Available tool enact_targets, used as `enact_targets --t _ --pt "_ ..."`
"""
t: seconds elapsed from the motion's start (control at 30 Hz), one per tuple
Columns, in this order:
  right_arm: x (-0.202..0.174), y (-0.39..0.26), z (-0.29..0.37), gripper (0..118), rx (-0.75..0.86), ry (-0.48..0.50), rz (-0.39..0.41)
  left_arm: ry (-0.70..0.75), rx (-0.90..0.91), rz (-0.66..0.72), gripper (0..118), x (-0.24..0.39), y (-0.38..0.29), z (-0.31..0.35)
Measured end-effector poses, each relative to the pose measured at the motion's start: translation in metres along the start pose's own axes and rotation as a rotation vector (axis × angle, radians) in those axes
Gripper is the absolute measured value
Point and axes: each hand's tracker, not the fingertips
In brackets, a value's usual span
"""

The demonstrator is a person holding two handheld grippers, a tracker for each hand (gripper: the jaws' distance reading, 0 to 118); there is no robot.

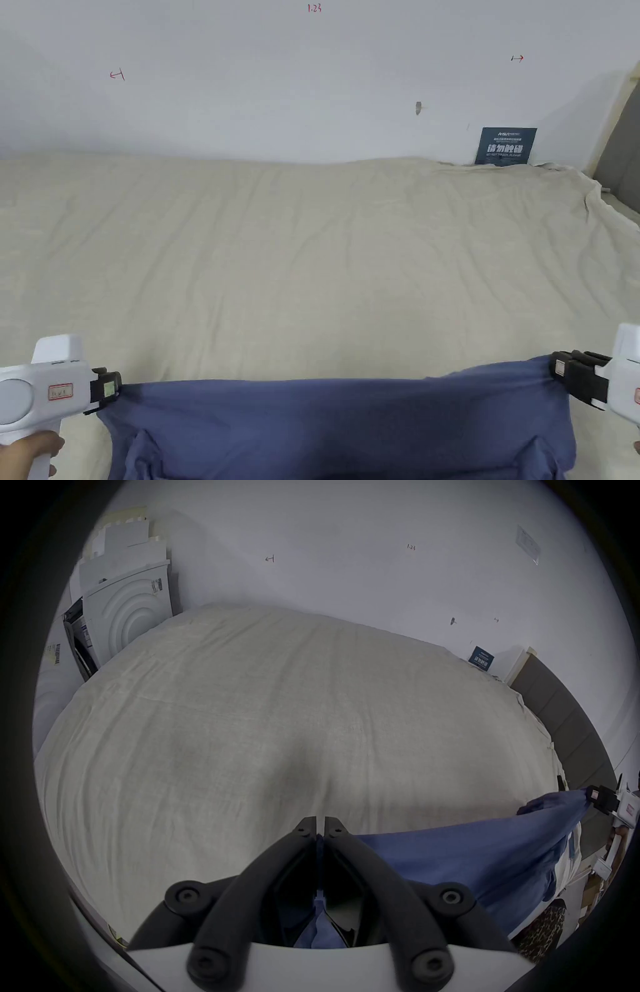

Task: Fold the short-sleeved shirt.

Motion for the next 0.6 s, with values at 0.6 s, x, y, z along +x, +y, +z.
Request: enact_targets --t 0.6 --pt "0.012 -0.148 0.058 1 -0.176 -0.064 -0.088 0.027 -0.14 -0.021 0 -0.021 -0.139 0.037"
